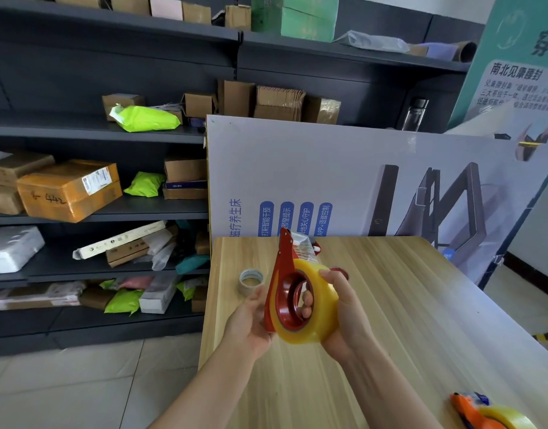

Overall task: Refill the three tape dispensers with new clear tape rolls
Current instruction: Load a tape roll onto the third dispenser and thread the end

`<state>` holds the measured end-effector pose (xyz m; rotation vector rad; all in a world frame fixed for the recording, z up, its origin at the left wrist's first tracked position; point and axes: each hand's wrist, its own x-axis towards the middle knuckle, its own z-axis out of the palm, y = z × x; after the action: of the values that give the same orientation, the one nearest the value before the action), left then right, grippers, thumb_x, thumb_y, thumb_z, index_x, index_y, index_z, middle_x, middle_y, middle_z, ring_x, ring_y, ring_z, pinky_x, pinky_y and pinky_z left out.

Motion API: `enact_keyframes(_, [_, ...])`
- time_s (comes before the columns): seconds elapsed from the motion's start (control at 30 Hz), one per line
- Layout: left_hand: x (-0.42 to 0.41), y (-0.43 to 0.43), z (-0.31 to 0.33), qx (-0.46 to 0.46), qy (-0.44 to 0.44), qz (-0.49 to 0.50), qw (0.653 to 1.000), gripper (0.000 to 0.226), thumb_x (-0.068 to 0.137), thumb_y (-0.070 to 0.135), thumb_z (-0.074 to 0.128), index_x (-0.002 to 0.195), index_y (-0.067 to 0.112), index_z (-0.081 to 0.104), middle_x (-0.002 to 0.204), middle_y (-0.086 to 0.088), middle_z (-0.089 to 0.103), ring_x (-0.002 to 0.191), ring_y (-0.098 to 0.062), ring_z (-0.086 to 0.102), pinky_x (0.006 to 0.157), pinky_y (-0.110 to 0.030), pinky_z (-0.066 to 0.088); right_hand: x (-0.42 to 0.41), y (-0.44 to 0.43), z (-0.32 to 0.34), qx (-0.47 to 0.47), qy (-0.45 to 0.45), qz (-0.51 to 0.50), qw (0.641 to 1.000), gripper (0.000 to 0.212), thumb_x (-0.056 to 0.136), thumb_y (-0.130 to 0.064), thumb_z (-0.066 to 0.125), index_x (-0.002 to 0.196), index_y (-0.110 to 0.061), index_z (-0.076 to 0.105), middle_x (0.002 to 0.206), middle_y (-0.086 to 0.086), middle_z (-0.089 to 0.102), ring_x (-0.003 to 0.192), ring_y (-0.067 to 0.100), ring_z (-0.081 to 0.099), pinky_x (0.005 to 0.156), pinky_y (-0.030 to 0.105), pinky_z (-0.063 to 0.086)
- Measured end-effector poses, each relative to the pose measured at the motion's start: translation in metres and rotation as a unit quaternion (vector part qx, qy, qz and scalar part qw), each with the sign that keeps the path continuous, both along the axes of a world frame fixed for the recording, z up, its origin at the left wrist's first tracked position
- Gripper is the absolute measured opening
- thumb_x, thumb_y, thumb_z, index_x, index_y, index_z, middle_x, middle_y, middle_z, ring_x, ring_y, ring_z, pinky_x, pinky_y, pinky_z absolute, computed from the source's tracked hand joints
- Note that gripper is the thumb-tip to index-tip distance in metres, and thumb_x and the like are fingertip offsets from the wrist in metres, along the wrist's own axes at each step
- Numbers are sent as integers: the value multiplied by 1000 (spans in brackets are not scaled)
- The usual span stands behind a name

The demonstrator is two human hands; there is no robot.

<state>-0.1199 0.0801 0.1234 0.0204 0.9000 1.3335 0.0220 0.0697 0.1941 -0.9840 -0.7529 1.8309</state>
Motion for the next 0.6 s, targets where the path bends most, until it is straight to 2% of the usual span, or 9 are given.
enact_keyframes(0.07, [-8,2,2,29,-35,23,999,25,74,6,66,98,13,65,69,-9,68,50,-17,62,44,-25,51,-1,1,1,6,-11,1,1000,35,87,-31,53,71,-6,70,55,9,58,44,17,52,58,31,48])
enact_keyframes(0.13, [-16,6,3,61,-88,58,993,23,74,0,62,93,13,65,65,-5,58,39,-11,48,36,-21,43,-2,2,1,16,-24,5,1000,33,88,-31,51,73,-6,66,55,9,57,43,17,51,57,30,46])
enact_keyframes(0.27, [-37,16,-1,94,-118,89,985,20,93,6,49,106,14,63,56,-2,50,41,-10,43,34,-20,38,-5,2,2,26,-41,12,999,32,87,-30,53,73,-5,68,56,9,58,44,17,52,57,31,46])
enact_keyframes(0.37, [-51,17,1,112,-111,42,987,23,83,11,59,105,17,62,56,0,48,41,-10,41,33,-19,30,-7,4,5,36,-49,19,998,32,88,-30,54,73,-5,67,57,10,59,44,17,52,53,28,48])
enact_keyframes(0.43, [-60,18,2,123,-117,33,985,27,78,7,55,103,18,59,54,0,46,39,-10,38,33,-18,26,-9,4,6,51,-68,29,996,32,88,-29,53,75,-3,67,58,11,60,45,18,53,54,29,49])
enact_keyframes(0.6, [-78,19,6,122,-116,24,985,24,92,20,50,114,19,60,54,3,47,35,-8,37,30,-16,27,-12,4,5,71,-84,43,993,33,88,-29,53,75,-4,68,60,12,60,47,19,54,55,30,51])
